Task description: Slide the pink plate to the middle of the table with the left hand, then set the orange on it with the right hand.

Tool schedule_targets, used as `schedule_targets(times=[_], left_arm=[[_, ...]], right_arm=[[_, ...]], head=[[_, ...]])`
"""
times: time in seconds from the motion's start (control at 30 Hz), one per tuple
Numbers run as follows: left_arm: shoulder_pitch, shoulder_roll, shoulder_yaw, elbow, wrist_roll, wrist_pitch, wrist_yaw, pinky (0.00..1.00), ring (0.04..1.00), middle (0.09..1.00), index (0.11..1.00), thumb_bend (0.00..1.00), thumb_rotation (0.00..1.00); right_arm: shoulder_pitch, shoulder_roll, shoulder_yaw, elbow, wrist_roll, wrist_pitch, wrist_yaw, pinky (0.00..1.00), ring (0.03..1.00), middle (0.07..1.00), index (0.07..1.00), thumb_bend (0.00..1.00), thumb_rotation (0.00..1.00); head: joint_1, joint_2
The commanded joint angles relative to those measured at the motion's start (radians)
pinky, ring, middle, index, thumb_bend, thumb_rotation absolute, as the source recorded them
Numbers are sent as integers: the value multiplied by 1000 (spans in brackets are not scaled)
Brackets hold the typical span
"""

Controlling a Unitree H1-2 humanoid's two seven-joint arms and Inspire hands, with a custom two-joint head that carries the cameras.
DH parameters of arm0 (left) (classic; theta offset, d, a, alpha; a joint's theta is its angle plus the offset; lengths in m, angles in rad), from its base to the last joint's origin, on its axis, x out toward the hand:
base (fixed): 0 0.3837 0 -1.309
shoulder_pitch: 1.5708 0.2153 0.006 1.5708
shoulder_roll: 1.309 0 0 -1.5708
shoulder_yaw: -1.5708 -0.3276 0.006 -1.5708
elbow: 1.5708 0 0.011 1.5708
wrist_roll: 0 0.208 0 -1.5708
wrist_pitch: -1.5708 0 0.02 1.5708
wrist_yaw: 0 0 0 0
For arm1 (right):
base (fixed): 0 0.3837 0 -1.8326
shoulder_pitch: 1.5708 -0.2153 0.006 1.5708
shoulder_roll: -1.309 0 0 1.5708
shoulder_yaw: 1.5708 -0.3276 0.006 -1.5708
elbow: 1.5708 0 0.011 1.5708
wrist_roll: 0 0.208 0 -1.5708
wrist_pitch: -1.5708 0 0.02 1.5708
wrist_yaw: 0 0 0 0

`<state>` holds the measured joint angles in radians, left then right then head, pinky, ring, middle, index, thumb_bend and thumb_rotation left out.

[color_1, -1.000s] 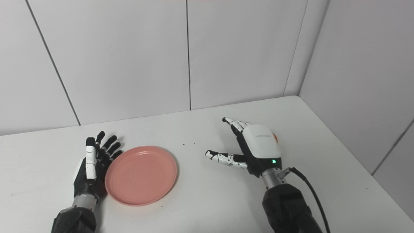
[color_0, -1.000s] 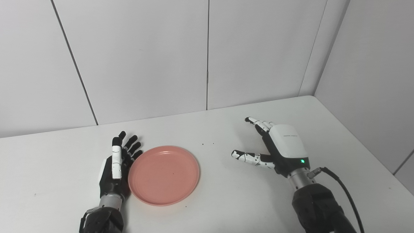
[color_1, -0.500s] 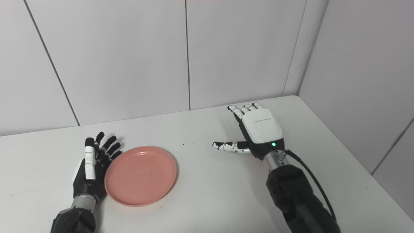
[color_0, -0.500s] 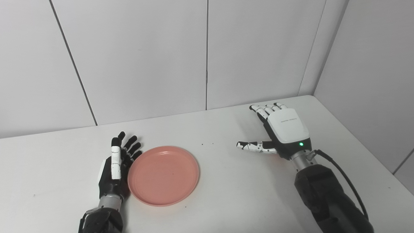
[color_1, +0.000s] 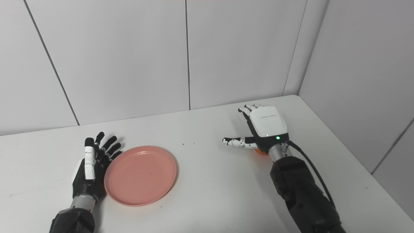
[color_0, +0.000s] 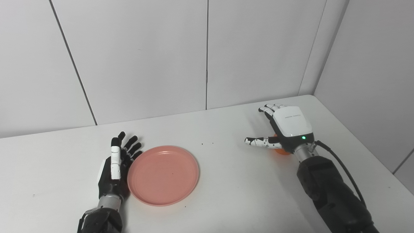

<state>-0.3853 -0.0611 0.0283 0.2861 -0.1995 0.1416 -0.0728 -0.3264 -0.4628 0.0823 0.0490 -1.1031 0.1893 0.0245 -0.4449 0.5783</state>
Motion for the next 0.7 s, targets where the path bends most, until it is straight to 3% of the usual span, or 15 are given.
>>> schedule_targets(times=[0.0, 0.23, 0.67], left_arm=[[29, 0, 3, 23, -5, 69, 3, 887, 883, 894, 976, 811, 941], [31, 4, -1, 18, 1, 73, 2, 883, 879, 885, 973, 804, 943], [28, 9, -2, 16, -5, 84, -10, 874, 877, 882, 979, 781, 941]], right_arm=[[-45, -8, -29, 3, 38, 39, -23, 744, 826, 844, 785, 865, 951], [-42, 2, -56, 54, 122, 58, -44, 682, 810, 828, 781, 860, 925], [-23, -12, -35, 75, 153, 70, -70, 700, 821, 835, 788, 858, 933]], head=[[1, 1], [-1, 5], [-6, 12]])
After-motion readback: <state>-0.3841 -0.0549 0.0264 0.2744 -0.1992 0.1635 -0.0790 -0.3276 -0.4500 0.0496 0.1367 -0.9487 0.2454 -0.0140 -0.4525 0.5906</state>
